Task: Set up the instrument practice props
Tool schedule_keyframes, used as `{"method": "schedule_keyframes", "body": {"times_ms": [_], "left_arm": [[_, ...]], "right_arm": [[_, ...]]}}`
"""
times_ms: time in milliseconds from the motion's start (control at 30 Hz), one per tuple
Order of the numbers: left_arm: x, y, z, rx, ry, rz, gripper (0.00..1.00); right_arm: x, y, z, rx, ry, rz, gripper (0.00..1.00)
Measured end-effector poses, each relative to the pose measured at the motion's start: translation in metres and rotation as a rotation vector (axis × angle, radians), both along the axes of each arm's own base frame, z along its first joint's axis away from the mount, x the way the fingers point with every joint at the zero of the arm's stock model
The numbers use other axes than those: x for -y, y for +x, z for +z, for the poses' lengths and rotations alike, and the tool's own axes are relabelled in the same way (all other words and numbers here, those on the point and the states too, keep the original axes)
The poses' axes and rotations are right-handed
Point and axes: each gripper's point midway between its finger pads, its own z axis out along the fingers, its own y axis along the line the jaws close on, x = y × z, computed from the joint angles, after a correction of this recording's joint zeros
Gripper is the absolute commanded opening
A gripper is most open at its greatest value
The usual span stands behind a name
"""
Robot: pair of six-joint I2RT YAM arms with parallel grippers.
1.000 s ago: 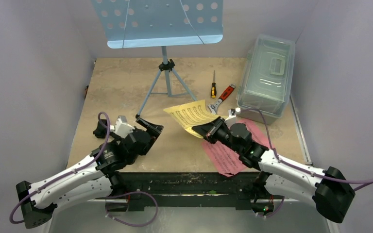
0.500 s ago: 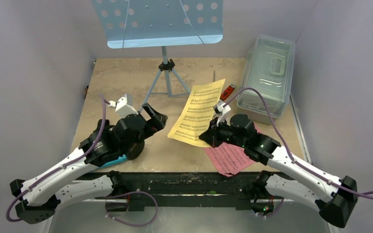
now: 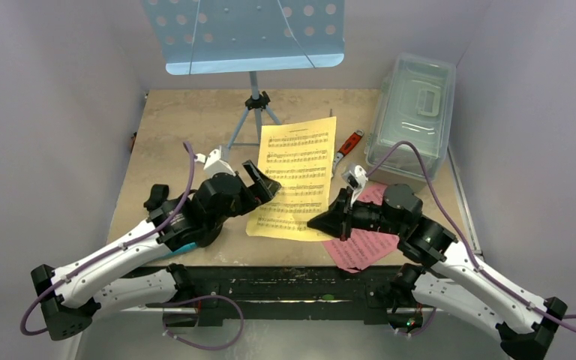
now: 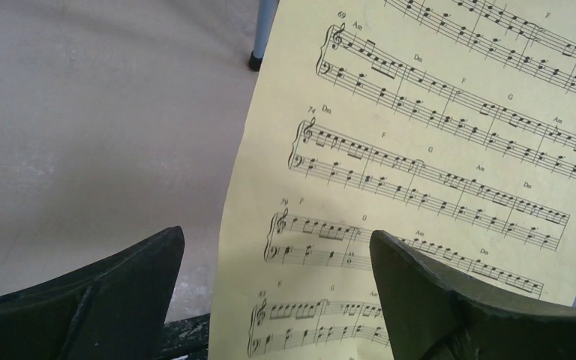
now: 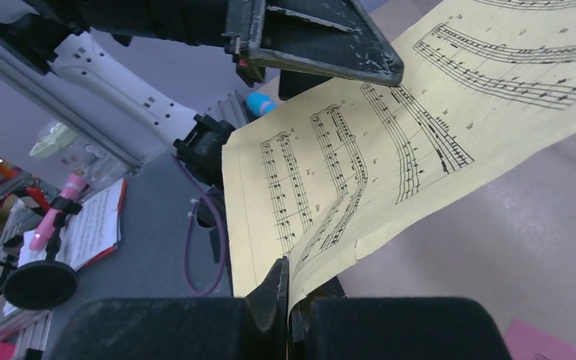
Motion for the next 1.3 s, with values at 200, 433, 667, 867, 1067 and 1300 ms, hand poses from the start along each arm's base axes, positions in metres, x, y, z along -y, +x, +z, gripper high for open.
{"method": "schedule_keyframes", "body": {"times_ms": [200, 433, 667, 867, 1067, 1300], "left_arm": [[0.017, 0.001, 0.019, 0.045, -0.096, -0.054, 0.80], [0.021, -0.013, 0.069, 0.202, -0.248, -0.157, 0.48], [0.003, -0.029, 0.124, 0.391, -0.367, -0.200, 0.00], [0.001, -0.037, 0.142, 0.494, -0.368, -0.250, 0.00], [-0.010, -0.050, 0.169, 0.610, -0.402, -0.283, 0.00], [-0.027, -0.068, 0.207, 0.749, -0.485, -0.300, 0.00]], "right_arm": [[0.003, -0.024, 0.022, 0.042, 0.075, 0.100, 0.00], [0.004, -0.044, 0.021, 0.063, 0.112, 0.202, 0.00], [0.008, -0.057, 0.032, 0.092, 0.172, 0.252, 0.34], [0.006, -0.052, 0.053, 0.029, 0.268, 0.199, 0.88], [0.002, -0.041, 0.089, -0.061, 0.439, 0.134, 0.93], [-0.010, -0.028, 0.117, -0.173, 0.557, 0.130, 0.86]]}}
